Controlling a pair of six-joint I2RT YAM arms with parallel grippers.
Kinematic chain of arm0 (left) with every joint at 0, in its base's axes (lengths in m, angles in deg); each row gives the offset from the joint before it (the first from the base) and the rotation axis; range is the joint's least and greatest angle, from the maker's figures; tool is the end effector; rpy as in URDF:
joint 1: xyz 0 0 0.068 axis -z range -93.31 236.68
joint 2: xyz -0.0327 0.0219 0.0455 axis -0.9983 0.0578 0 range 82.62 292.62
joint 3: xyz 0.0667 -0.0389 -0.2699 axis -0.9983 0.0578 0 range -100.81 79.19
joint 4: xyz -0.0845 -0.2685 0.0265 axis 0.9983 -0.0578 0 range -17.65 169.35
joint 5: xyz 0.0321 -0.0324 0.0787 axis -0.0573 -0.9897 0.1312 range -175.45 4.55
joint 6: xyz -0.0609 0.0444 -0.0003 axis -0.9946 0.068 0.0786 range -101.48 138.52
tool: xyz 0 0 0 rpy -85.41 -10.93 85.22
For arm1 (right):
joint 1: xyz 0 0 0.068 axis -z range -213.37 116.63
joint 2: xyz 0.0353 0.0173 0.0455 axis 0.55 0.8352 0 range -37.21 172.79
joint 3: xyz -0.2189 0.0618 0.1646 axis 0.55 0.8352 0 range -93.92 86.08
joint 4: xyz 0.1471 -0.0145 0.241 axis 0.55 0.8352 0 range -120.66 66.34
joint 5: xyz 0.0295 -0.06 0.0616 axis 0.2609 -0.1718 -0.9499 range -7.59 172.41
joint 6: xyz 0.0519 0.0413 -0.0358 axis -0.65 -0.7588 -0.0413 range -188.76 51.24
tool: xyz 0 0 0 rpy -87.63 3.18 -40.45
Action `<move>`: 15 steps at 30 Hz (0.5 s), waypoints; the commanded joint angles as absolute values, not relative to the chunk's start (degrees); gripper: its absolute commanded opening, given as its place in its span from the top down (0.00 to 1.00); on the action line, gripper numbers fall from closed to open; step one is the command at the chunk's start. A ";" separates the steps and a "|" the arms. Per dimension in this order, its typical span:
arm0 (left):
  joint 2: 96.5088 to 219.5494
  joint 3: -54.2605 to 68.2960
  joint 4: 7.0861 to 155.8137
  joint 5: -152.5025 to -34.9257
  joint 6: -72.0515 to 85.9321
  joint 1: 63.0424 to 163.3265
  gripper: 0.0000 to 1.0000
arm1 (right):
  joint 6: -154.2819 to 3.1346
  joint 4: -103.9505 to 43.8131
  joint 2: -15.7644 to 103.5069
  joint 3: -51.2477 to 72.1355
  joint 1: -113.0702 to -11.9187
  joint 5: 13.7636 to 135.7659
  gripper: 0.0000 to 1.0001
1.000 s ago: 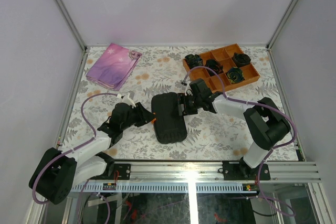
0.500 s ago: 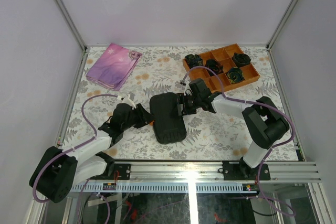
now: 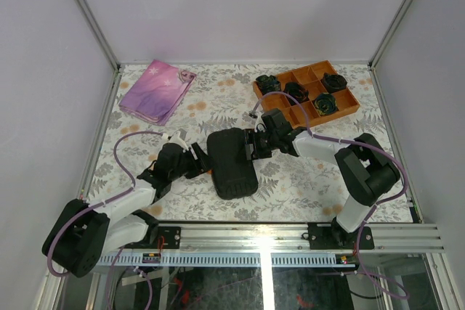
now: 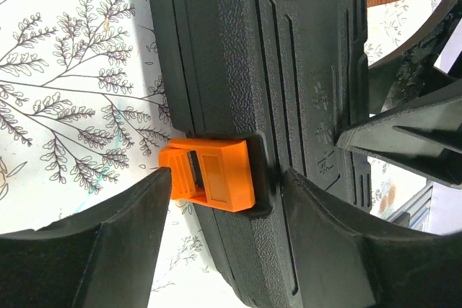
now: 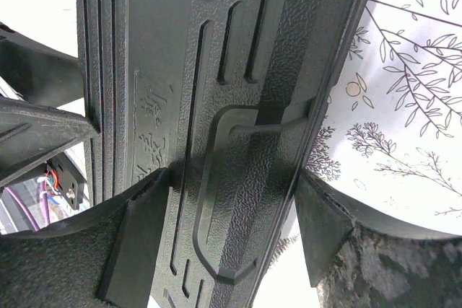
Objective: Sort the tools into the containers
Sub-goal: Close the storage box at the center of the board.
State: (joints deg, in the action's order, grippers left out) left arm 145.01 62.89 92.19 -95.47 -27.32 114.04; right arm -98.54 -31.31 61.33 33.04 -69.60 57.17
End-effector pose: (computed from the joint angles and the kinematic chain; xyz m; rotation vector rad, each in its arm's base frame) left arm 0.2054 -0.1187 0.1287 -0.2607 2.2753 -0.8977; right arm 0.2937 0.2488 0.1412 -0.3750 2.4960 1.0409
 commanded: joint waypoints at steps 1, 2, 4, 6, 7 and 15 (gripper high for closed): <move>146.09 62.58 91.44 -94.23 -27.24 114.37 0.38 | -94.67 -22.80 66.06 36.07 -70.90 61.31 0.74; 146.29 62.65 91.88 -94.50 -27.45 114.41 0.38 | -94.71 -22.78 66.00 36.07 -70.90 61.31 0.74; 146.70 62.89 93.14 -94.91 -27.87 114.37 0.39 | -94.64 -22.84 66.04 36.04 -70.90 61.24 0.74; 147.36 63.14 94.20 -95.38 -28.21 114.37 0.39 | -94.68 -22.90 66.02 36.07 -70.90 61.22 0.74; 147.85 63.11 94.61 -95.44 -28.31 114.37 0.39 | -94.75 -22.87 66.06 36.01 -70.90 61.22 0.75; 150.52 63.69 96.29 -96.43 -29.23 114.40 0.39 | -94.76 -22.97 66.15 36.01 -70.85 60.97 0.75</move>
